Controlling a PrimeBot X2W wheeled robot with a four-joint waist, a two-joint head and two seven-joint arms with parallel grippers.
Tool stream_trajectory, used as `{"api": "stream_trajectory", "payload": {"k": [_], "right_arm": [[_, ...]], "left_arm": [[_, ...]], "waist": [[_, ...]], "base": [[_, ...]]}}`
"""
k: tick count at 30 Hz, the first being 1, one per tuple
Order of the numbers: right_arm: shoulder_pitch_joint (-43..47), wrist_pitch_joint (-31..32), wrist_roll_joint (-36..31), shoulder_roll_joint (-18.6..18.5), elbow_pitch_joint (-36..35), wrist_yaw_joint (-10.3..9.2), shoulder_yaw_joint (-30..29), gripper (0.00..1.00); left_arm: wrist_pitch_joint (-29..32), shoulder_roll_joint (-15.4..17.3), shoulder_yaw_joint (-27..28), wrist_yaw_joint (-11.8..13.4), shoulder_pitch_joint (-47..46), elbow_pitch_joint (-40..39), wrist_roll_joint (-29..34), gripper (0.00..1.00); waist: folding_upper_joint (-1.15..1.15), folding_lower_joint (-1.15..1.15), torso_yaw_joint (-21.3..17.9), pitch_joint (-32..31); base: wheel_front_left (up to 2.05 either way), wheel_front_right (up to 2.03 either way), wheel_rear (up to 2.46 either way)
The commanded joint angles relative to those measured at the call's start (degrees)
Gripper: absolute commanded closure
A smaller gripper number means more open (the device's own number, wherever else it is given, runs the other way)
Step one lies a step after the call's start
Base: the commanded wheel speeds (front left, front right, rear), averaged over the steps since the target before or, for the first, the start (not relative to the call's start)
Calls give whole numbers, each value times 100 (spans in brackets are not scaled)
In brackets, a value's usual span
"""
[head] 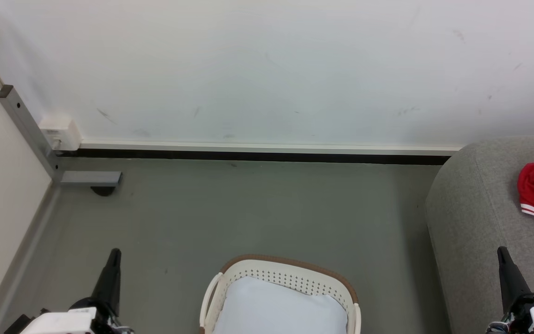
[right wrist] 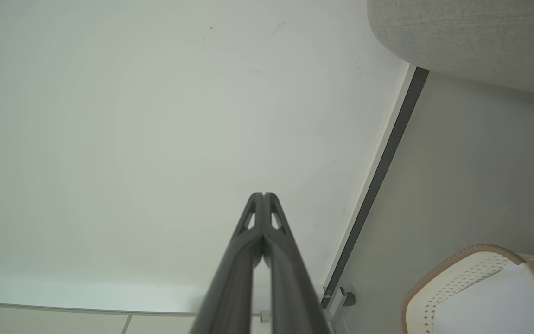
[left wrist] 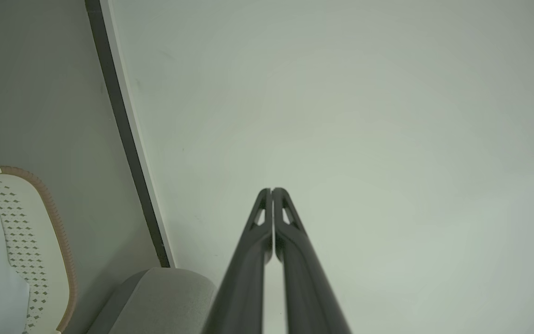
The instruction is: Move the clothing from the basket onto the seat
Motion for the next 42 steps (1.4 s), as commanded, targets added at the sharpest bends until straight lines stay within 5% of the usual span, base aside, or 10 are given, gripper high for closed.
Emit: {"api": "stream_trajectory", "payload": {"k": [1,42], "right_arm": [[-71,16,2,3,13,-12,-26,100],[-71,22,-6,7,14,-12,-31,100]], "left_arm": [[22,8,12,-27,-52,3,-75,100],[20,9,9,-27,-50,1,-77,100]], "waist": [[0,0,-1,0],[0,0,-1,0]], "base": [[0,0,0],[0,0,0]]}}
